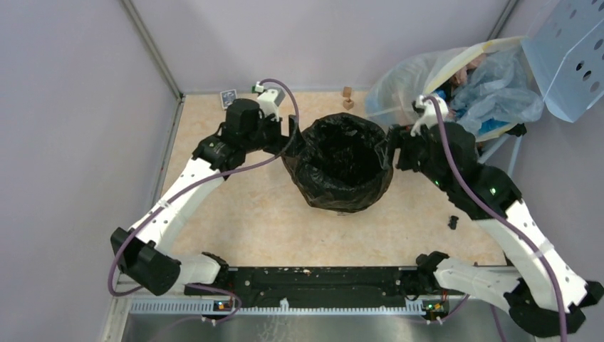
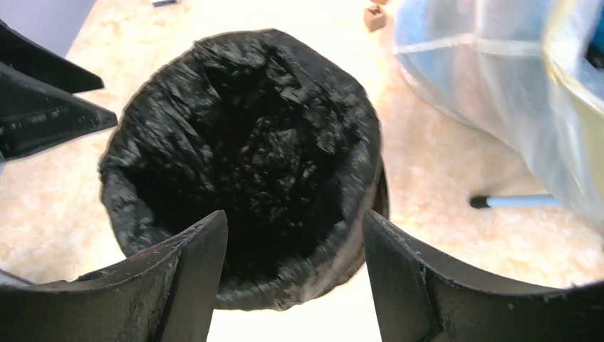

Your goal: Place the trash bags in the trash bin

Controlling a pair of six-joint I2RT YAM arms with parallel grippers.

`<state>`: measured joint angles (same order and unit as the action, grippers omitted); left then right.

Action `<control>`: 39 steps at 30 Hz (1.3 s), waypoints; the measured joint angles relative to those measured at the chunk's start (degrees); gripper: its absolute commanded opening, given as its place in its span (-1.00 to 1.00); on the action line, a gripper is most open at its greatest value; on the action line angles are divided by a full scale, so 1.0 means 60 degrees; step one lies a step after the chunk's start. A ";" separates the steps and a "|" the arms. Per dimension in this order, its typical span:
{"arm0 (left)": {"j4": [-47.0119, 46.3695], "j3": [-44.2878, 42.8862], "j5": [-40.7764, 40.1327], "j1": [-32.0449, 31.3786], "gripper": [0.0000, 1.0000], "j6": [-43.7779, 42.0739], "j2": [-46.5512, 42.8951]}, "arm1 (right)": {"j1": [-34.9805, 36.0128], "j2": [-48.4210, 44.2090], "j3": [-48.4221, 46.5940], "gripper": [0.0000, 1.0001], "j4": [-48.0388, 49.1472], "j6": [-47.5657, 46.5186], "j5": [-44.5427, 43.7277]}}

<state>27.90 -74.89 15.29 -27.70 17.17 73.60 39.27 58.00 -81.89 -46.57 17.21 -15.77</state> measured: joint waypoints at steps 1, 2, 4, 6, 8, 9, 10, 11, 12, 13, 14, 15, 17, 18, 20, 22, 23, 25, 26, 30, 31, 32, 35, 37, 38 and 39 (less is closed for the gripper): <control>0.0109 -0.0120 -0.0295 -0.0146 0.97 -0.0087 0.0153 | 0.0000 -0.0488 0.0481 0.37 0.0109 0.0018 -0.0178; 0.0204 -0.0222 -0.0539 -0.0226 0.97 -0.0142 0.0277 | 0.0004 -0.0969 0.0965 0.36 0.0222 0.0040 -0.0313; 0.0397 -0.0525 -0.1137 -0.0375 0.91 -0.0280 0.0634 | 0.0000 -0.1996 0.1942 0.33 0.0324 0.0076 -0.0605; 0.0492 -0.0736 -0.1486 -0.0466 0.85 -0.0401 0.0973 | 0.0000 -0.2776 0.2601 0.31 0.0375 0.0153 -0.0787; 0.0616 -0.0976 -0.1734 -0.0550 0.83 -0.0528 0.1388 | 0.0000 -0.3370 0.2947 0.29 0.0419 0.0248 -0.0947; 0.0652 -0.1093 -0.1818 -0.0594 0.82 -0.0597 0.1603 | 0.0000 -0.3559 0.3031 0.29 0.0423 0.0288 -0.1027; 0.0678 -0.1198 -0.1905 -0.0641 0.81 -0.0648 0.1778 | 0.0000 -0.3723 0.3093 0.28 0.0444 0.0335 -0.1118; 0.0710 -0.1304 -0.1993 -0.0710 0.78 -0.0707 0.1942 | 0.0000 -0.3840 0.3151 0.28 0.0470 0.0390 -0.1184; 0.0732 -0.1384 -0.2051 -0.0780 0.75 -0.0783 0.2080 | 0.0000 -0.3923 0.3213 0.28 0.0499 0.0423 -0.1239; 0.0783 -0.1464 -0.2120 -0.0852 0.66 -0.0867 0.2197 | 0.0000 -0.3982 0.3289 0.28 0.0521 0.0455 -0.1293; 0.0805 -0.1534 -0.2160 -0.0918 0.51 -0.0914 0.2284 | 0.0000 -0.4036 0.3406 0.28 0.0576 0.0503 -0.1341; 0.0882 -0.1650 -0.2211 -0.0987 0.36 -0.1024 0.2393 | 0.0000 -0.4102 0.3610 0.28 0.0637 0.0583 -0.1395; 0.0976 -0.1883 -0.2328 -0.1060 0.03 -0.1155 0.2601 | 0.0000 -0.4248 0.4156 0.28 0.0696 0.0678 -0.1468; 0.1024 -0.2033 -0.2455 -0.1096 -0.13 -0.1246 0.2725 | 0.0000 -0.4328 0.4473 0.28 0.0688 0.0739 -0.1479; 0.1096 -0.2269 -0.2681 -0.1133 -0.49 -0.1366 0.2954 | 0.0000 -0.4528 0.4983 0.27 0.0743 0.0812 -0.1504; 0.1177 -0.2466 -0.2994 -0.1133 -0.90 -0.1432 0.3129 | 0.0000 -0.4812 0.5482 0.27 0.0852 0.0841 -0.1530; 0.1246 -0.2601 -0.3151 -0.1137 -1.00 -0.1483 0.3235 | 0.0000 -0.4976 0.5679 0.27 0.0940 0.0849 -0.1545; 0.1453 -0.2954 -0.3501 -0.1133 -1.00 -0.1621 0.3453 | 0.0000 -0.5271 0.5909 0.27 0.1140 0.0849 -0.1581; 0.1581 -0.3155 -0.3727 -0.1133 -1.00 -0.1650 0.3577 | 0.0000 -0.5402 0.5974 0.27 0.1300 0.0845 -0.1588; 0.1810 -0.4047 -0.4411 -0.1078 -1.00 -0.1832 0.4207 | 0.0000 -0.5676 0.6302 0.27 0.2040 0.0765 -0.1537; 0.1865 -0.4280 -0.4524 -0.1045 -0.99 -0.1851 0.4379 | 0.0000 -0.5683 0.6459 0.28 0.2259 0.0703 -0.1461; 0.1872 -0.4470 -0.4590 -0.1009 -0.89 -0.1861 0.4532 | 0.0000 -0.5683 0.6652 0.28 0.2484 0.0619 -0.1359; 0.1869 -0.4998 -0.4656 -0.0907 -0.51 -0.1865 0.4972 | 0.0000 -0.5683 0.7468 0.29 0.3224 0.0306 -0.1053; 0.1851 -0.5220 -0.4586 -0.0838 -0.15 -0.1836 0.5169 | 0.0000 -0.5683 0.8156 0.30 0.3745 0.0120 -0.0809; 0.1829 -0.5268 -0.4513 -0.0820 0.04 -0.1829 0.5224 | 0.0000 -0.5686 0.8477 0.30 0.3982 0.0058 -0.0696; 0.1807 -0.5275 -0.4430 -0.0805 0.16 -0.1778 0.5242 | 0.0000 -0.5690 0.8819 0.31 0.4226 0.0015 -0.0586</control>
<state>38.74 -106.54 -11.29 -32.53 6.50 105.06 39.27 23.86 -28.97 -21.21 17.30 -19.29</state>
